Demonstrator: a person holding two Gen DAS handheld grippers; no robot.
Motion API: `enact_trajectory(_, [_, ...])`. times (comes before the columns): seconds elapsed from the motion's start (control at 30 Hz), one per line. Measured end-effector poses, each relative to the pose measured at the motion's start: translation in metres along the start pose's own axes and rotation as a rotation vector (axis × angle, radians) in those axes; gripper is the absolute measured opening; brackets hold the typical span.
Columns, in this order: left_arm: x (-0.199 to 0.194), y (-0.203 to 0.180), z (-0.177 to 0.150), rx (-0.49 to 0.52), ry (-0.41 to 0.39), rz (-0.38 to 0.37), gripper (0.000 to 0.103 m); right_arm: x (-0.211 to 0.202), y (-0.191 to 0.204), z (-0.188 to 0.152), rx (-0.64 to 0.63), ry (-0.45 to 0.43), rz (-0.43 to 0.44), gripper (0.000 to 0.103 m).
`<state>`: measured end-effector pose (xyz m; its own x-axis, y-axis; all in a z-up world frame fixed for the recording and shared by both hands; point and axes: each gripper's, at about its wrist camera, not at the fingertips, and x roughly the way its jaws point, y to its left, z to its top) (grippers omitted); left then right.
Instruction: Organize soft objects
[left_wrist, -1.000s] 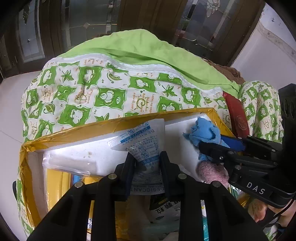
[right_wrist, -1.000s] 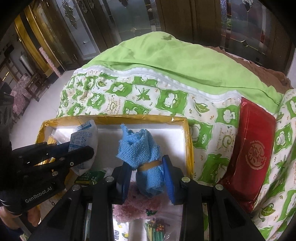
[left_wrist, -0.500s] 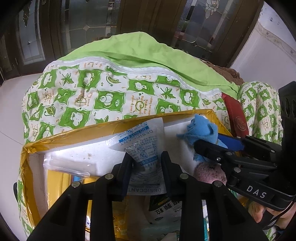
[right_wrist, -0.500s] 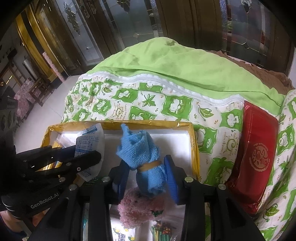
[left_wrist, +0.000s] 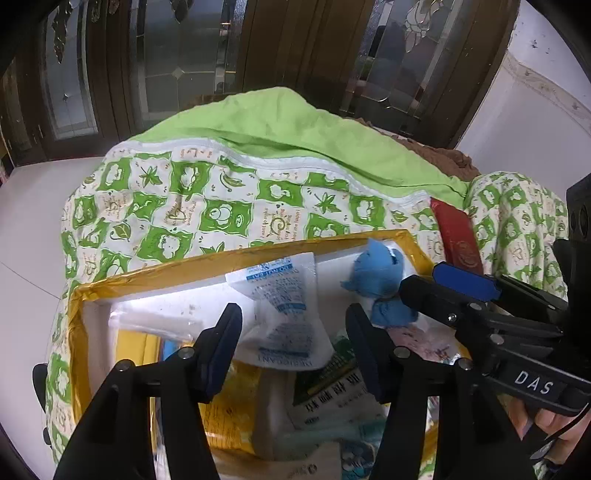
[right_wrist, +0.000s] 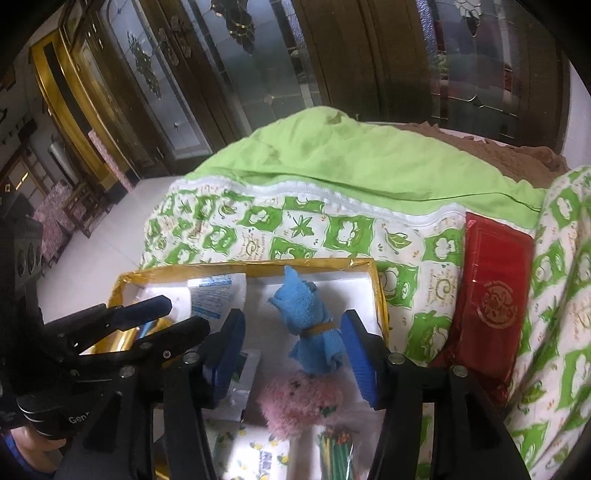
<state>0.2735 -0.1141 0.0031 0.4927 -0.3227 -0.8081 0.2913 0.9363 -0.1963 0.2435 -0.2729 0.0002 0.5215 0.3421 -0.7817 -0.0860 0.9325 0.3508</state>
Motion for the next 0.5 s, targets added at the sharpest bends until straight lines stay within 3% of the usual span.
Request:
enact_trajectory(0.13, [-0.013,-0.001,-0.006,0.004,-0.023,0.018,0.072,-0.016,-0.004,-0.006,0.04,-0.034,0.0,0.066])
enact_trajectory(0.33, [-0.037,-0.004,-0.022,0.018,-0.056,0.03,0.081,-0.026,-0.008,-0.021,0.055,-0.033,-0.028,0.068])
enact_trajectory(0.5, [-0.057,-0.004,-0.042,0.035,-0.083,0.068,0.082,-0.035,-0.008,-0.04,0.048,-0.025,-0.057,0.083])
